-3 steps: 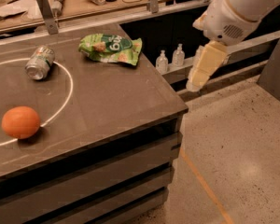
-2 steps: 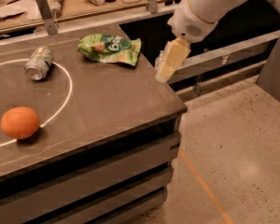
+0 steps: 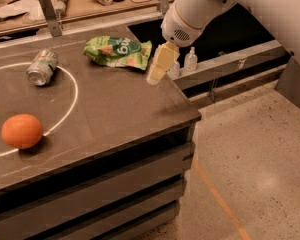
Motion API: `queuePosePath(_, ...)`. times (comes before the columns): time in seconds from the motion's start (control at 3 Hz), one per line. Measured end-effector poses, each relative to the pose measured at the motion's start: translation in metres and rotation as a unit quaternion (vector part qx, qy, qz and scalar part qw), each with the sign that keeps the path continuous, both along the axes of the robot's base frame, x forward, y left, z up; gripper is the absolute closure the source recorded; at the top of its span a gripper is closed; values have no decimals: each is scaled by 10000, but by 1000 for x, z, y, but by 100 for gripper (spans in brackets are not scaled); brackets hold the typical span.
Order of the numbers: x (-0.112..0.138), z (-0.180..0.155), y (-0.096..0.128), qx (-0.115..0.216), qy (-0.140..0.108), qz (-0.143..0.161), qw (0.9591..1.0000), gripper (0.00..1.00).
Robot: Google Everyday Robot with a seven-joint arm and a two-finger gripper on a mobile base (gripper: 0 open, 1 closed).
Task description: Pick green rice chip bag
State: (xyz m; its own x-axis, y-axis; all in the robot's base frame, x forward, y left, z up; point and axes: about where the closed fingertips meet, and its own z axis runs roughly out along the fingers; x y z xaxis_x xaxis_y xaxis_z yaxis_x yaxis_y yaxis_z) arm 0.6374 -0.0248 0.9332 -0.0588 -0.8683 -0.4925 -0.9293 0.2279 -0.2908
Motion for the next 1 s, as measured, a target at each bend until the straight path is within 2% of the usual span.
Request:
queuePosePath(0.33, 14, -8, 13, -10, -116, 92, 9999, 0)
queuePosePath(1.0, 62, -15, 47, -36, -534, 325, 9980, 0)
